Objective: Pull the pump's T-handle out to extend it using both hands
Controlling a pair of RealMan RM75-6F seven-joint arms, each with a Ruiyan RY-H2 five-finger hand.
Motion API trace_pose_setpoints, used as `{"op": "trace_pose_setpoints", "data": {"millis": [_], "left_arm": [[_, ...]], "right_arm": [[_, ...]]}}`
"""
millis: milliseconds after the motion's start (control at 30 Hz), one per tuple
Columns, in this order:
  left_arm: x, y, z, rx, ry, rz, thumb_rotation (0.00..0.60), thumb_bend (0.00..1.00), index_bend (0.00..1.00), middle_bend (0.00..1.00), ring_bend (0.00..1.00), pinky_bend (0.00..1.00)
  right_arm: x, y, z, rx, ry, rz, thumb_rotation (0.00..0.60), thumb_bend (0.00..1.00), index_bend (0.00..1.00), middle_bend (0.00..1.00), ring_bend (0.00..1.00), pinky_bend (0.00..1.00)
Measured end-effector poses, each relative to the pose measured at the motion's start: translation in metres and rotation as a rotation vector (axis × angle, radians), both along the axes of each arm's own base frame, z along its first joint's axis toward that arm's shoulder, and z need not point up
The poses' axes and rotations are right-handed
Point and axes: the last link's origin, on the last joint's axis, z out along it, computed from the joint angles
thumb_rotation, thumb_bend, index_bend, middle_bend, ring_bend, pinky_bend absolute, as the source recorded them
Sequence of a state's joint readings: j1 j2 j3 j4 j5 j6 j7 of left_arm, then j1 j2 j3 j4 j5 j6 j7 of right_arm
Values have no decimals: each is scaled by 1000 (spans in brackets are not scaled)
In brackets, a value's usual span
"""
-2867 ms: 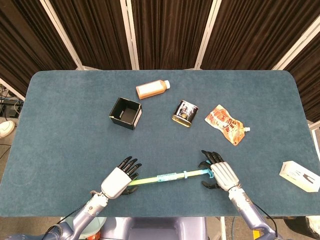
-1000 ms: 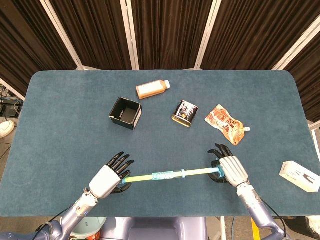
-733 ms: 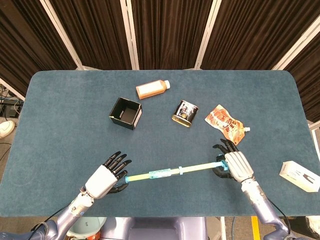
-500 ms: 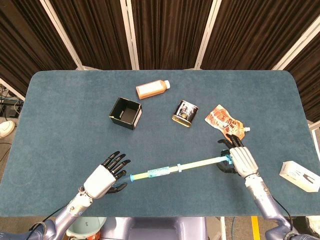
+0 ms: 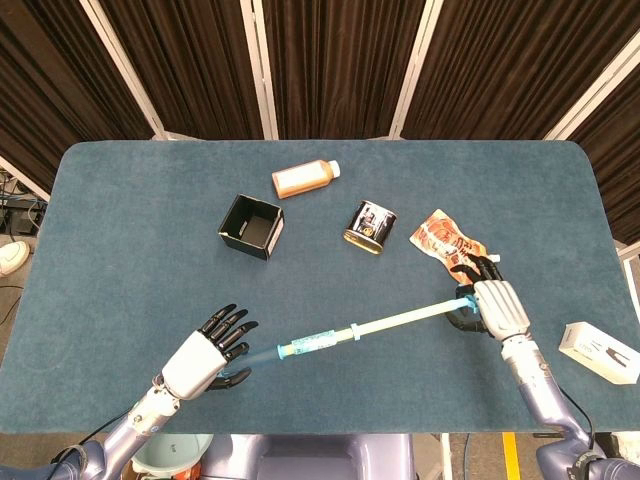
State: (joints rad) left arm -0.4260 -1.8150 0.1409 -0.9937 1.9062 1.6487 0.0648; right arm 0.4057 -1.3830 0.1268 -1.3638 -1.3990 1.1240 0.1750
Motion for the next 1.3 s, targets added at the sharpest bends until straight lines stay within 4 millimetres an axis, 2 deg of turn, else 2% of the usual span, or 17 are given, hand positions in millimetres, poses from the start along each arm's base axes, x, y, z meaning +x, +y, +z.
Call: {"op": "trace_pose_setpoints", "data": {"millis": [667,1300], "left_arm": [[-5,-8,12,-43,2,-1,600,493,635,240,134,155],[-6,-9,14,-49,-2,-1,600,494,635,240,134,155]], "right_arm": [[-4,-33,27,-95,54,-39,600,290,818,254,65,0],[0,-57,45,-147,56,-81,600,285,819,253,67,0]]}}
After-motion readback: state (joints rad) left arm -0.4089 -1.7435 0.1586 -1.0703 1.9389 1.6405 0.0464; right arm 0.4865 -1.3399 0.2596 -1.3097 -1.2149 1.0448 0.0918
